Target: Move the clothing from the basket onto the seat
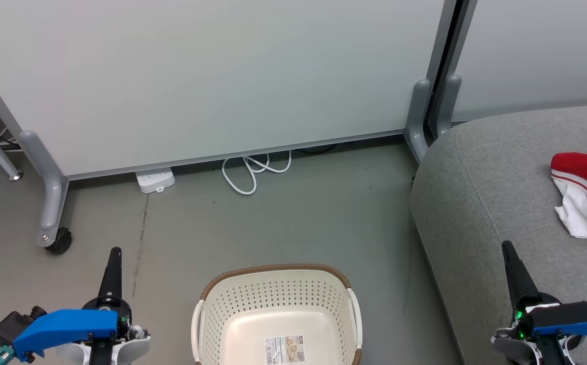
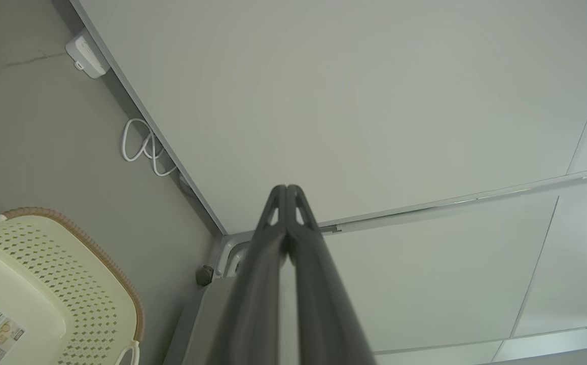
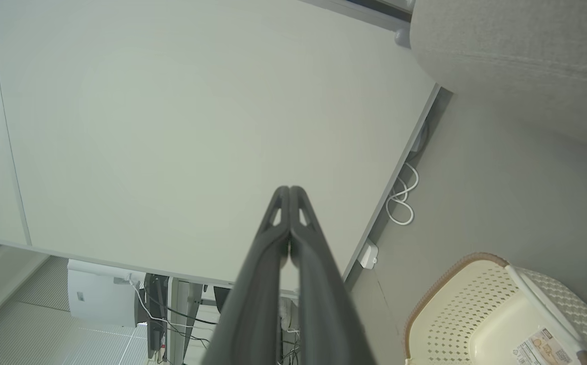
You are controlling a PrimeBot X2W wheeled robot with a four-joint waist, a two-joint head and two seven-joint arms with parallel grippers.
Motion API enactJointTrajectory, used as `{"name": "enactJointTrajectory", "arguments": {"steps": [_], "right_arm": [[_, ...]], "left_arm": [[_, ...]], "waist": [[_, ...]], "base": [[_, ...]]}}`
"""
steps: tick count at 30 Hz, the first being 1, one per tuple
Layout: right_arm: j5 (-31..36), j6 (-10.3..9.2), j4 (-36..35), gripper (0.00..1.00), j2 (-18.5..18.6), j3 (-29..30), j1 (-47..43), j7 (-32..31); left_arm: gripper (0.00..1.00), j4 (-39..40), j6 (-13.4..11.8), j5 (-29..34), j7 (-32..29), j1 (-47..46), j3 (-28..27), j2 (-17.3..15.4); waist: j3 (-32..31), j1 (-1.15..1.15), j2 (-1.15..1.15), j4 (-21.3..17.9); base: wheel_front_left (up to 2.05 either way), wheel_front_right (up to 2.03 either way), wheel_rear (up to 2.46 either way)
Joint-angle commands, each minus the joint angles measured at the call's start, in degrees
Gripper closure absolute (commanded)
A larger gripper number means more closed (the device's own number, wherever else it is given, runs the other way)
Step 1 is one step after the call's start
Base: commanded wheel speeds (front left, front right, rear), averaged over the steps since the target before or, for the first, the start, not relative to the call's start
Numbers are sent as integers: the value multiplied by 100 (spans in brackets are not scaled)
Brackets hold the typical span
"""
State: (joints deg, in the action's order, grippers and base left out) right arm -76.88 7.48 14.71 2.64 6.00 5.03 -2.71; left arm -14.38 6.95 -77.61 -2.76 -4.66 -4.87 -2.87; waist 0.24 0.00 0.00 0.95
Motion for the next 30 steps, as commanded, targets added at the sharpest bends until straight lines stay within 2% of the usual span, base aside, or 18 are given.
{"name": "enactJointTrajectory", "arguments": {"steps": [1, 30], "right_arm": [[-151, 2, -50, 100, 35, 14, 89, -41], [-1399, 2, -72, 100, 39, 55, 145, -357]], "left_arm": [[100, 51, 31, -145, -44, -114, -41, -2], [100, 43, 77, -1327, -357, -181, -159, -1]], "waist": [[0, 0, 0, -5], [-5, 0, 0, -82]], "base": [[0, 0, 0], [0, 0, 0]]}}
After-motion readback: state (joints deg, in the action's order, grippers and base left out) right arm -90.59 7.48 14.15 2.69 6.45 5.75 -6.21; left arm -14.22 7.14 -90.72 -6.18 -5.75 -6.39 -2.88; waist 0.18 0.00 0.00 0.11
